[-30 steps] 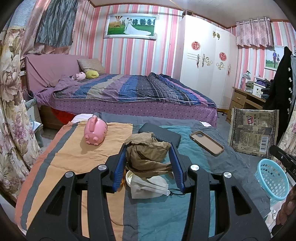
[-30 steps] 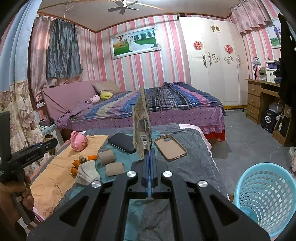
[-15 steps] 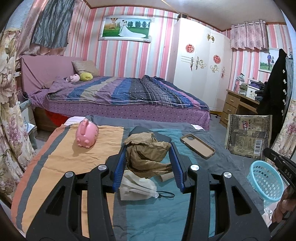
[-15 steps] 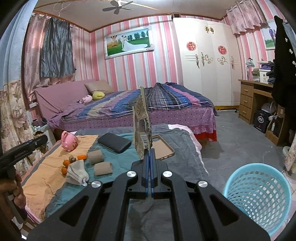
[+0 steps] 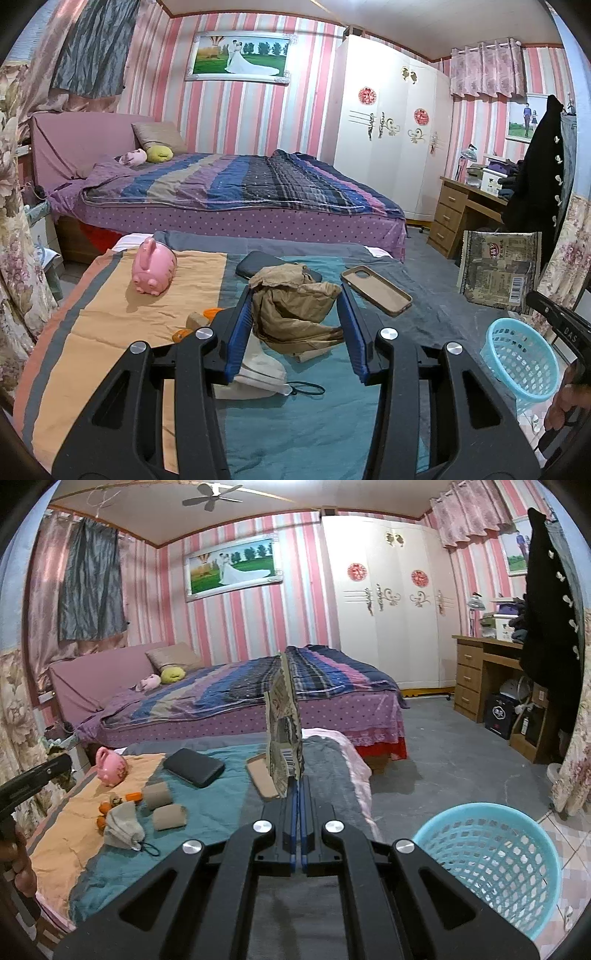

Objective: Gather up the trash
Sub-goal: 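Hold the brown paper bag and printed snack bag and turn toward the basket, then release the printed bag into the basket with the right tool while the left drops the brown bag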

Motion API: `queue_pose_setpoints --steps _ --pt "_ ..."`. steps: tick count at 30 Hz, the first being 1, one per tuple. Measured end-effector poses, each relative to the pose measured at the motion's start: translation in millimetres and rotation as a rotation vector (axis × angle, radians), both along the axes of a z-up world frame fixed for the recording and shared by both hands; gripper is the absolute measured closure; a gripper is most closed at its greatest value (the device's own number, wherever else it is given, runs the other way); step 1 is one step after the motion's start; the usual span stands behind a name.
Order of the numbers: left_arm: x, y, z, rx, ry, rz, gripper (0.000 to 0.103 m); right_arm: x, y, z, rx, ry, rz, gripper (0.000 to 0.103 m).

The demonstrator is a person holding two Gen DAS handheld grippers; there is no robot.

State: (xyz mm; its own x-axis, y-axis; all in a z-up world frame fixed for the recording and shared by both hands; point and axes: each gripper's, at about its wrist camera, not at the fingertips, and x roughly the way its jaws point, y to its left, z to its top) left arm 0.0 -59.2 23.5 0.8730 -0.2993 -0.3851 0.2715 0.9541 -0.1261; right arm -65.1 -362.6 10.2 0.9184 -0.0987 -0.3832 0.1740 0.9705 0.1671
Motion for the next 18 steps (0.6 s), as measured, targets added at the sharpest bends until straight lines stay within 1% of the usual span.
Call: queue_pose_setpoints --steps 5,13,18 --pt "0 -6 -1 0.0 -0.003 -0.013 0.059 -3 -15 -2 0.012 0.007 -0.021 0.102" --pt "3 -19 -3 -0.002 0.001 -0.037 0.059 -9 -32 -4 0.006 0.016 -0.055 0.102" --pt "5 -31 -7 0.003 0.005 -0.05 0.059 -12 -44 -6 0.025 0.021 -0.072 0.102"
